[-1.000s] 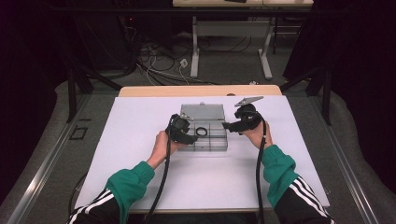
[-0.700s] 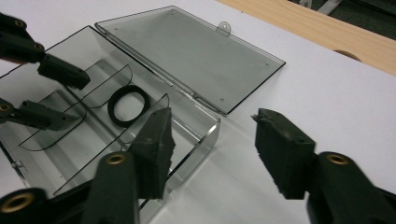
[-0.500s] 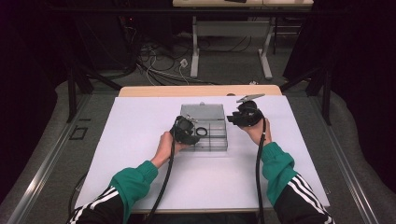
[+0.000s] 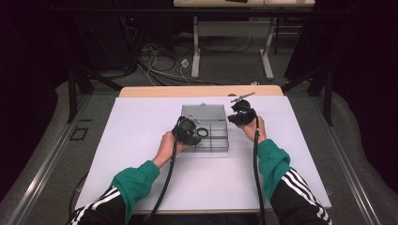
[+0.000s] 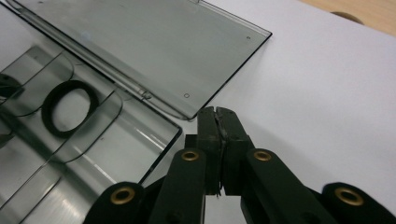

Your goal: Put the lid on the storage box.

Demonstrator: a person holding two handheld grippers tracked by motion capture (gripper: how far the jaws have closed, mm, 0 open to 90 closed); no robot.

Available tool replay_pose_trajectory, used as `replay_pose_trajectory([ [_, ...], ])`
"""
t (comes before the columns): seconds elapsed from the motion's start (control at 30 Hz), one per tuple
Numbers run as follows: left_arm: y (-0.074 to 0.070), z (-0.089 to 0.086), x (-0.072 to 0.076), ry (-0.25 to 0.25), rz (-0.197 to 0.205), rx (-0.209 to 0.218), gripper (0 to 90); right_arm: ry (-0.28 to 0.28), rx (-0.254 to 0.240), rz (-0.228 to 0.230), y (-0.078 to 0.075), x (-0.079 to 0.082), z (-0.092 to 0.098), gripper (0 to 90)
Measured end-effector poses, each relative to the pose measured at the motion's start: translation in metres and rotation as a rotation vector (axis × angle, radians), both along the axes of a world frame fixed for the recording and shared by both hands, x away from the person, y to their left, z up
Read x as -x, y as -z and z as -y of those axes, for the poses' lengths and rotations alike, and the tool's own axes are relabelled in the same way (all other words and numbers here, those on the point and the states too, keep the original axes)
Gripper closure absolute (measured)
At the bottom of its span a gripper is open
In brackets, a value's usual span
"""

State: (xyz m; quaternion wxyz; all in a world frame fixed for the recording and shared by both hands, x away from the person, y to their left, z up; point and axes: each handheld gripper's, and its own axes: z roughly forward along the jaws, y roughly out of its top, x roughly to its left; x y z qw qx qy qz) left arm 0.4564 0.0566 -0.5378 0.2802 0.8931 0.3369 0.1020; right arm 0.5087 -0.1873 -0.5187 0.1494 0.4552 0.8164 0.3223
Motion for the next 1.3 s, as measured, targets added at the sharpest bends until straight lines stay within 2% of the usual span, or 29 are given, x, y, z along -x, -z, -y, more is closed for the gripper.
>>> replay_pose_trajectory([
  [0.03, 0.000, 0.000, 0.000, -0.001, -0.001, 0.001, 57.1, 0.002, -0.005, 0.001, 0.004, -0.004, -0.002, 90.0],
  [0.1, 0.000, 0.000, 0.000, 0.000, -0.001, 0.001, 57.1, 0.004, 0.011, -0.027, 0.008, -0.008, -0.003, 90.0],
  [0.2, 0.000, 0.000, 0.000, 0.000, -0.001, 0.000, 57.1, 0.002, 0.036, -0.036, 0.015, -0.013, -0.006, 90.0],
  [0.23, 0.000, 0.000, 0.000, 0.000, -0.001, 0.000, 57.2, 0.000, 0.013, -0.015, 0.020, -0.015, -0.008, 90.0],
  [0.27, 0.000, 0.000, 0.000, 0.000, -0.001, 0.000, 57.1, 0.008, 0.063, -0.067, 0.016, -0.015, -0.009, 90.0],
  [0.33, 0.000, 0.000, 0.000, 0.001, 0.000, 0.001, 57.1, 0.003, 0.008, 0.002, 0.026, -0.018, -0.012, 90.0],
  [0.37, 0.000, 0.000, 0.000, 0.001, 0.000, 0.001, 57.1, -0.005, 0.102, -0.083, 0.019, -0.018, -0.011, 90.0],
  [0.4, 0.000, 0.000, 0.000, 0.001, 0.000, 0.001, 57.1, 0.007, 0.049, -0.028, 0.025, -0.019, -0.013, 90.0],
  [0.43, 0.000, 0.000, 0.000, 0.001, 0.000, 0.001, 57.1, 0.002, 0.064, -0.055, 0.024, -0.020, -0.012, 90.0],
  [0.47, 0.000, 0.000, 0.000, 0.001, 0.000, 0.001, 57.1, 0.012, 0.034, -0.049, 0.026, -0.022, -0.012, 90.0],
  [0.5, 0.000, 0.000, 0.000, 0.001, 0.000, 0.001, 57.1, 0.019, 0.045, -0.071, 0.025, -0.024, -0.011, 90.0],
  [0.53, 0.000, 0.000, 0.000, 0.002, -0.001, 0.001, 57.1, 0.019, 0.006, -0.038, 0.029, -0.026, -0.012, 90.0],
  [0.67, 0.000, 0.000, -0.001, 0.006, 0.000, -0.003, 57.0, 0.030, 0.000, -0.039, 0.032, -0.028, -0.012, 90.0],
  [0.73, 0.000, 0.000, -0.001, 0.005, 0.000, -0.003, 57.0, 0.031, -0.035, -0.005, 0.034, -0.029, -0.012, 90.0],
  [0.77, 0.000, 0.000, -0.001, 0.005, 0.000, -0.003, 56.9, 0.025, 0.013, -0.049, 0.029, -0.029, -0.010, 90.0],
  [0.8, 0.000, 0.000, -0.001, 0.005, 0.000, -0.003, 56.9, 0.033, -0.006, -0.031, 0.029, -0.028, -0.010, 90.0],
  [0.9, 0.000, 0.000, -0.001, 0.004, 0.000, -0.003, 56.9, 0.032, -0.012, -0.012, 0.024, -0.027, -0.008, 90.0],
  [0.97, 0.000, 0.000, -0.001, 0.005, 0.001, -0.003, 56.9, 0.027, -0.017, 0.017, 0.022, -0.027, -0.007, 90.0],
  [1.2, 0.000, 0.000, 0.000, 0.001, -0.001, 0.000, 56.8, 0.030, -0.024, 0.040, 0.020, -0.026, -0.006, 90.0],
  [1.23, 0.000, 0.000, 0.000, 0.001, -0.001, 0.001, 56.8, 0.035, -0.038, 0.047, 0.019, -0.026, -0.006, 90.0],
  [1.27, 0.000, 0.000, 0.000, 0.001, -0.001, 0.001, 56.8, 0.038, -0.081, 0.093, 0.022, -0.027, -0.007, 90.0],
  [1.3, 0.001, 0.001, 0.000, -0.008, -0.007, 0.008, 56.8, 0.037, -0.084, 0.095, 0.021, -0.027, -0.006, 90.0],
])
